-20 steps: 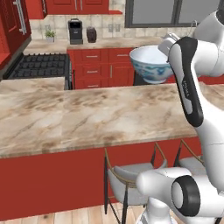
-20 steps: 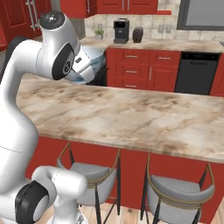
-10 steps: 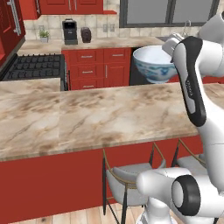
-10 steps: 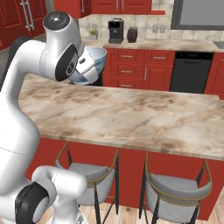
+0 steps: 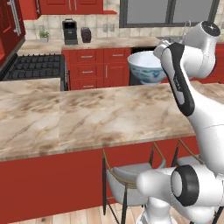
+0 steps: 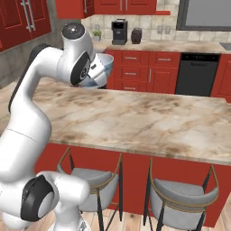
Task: Pick up the bowls from the cabinet and place each bowl in front of a stool on the dining counter.
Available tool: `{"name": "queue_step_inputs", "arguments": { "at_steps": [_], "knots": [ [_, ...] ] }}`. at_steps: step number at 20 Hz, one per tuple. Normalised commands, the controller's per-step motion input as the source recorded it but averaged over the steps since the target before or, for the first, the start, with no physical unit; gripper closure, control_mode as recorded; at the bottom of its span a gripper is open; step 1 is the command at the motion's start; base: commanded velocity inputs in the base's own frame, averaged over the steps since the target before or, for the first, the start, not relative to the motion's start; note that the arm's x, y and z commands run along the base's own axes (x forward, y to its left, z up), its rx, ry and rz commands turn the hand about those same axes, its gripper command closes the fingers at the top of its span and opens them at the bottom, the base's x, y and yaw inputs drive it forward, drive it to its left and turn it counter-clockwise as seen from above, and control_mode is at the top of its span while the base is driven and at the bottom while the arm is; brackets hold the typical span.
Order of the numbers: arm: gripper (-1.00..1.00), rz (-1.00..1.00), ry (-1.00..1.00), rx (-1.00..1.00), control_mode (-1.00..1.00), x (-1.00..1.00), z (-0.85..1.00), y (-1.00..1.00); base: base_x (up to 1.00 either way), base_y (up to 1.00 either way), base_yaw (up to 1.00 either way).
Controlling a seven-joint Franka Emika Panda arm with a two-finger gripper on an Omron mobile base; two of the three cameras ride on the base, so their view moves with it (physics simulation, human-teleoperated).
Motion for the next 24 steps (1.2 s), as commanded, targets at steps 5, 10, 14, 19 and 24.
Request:
{"name": "queue_step_inputs", "arguments": {
  "at_steps": [5,10,14,19,24],
  "knots": [
    [1.0,0.03,0.0,-0.03,-1.0,0.28,-0.66,0.21,0.0,0.0,0.0],
    [1.0,0.01,0.0,-0.02,-1.0,0.0,-0.67,0.26,0.0,0.0,0.0],
    [1.0,0.0,0.0,0.0,-1.0,0.04,-0.52,0.13,0.0,0.0,0.0],
    [1.0,0.0,0.0,0.01,-1.0,0.21,-0.5,0.03,0.0,0.0,0.0],
    [1.0,0.06,0.03,0.09,-1.0,0.28,-0.54,0.0,0.0,0.0,0.0]
  ]
}}
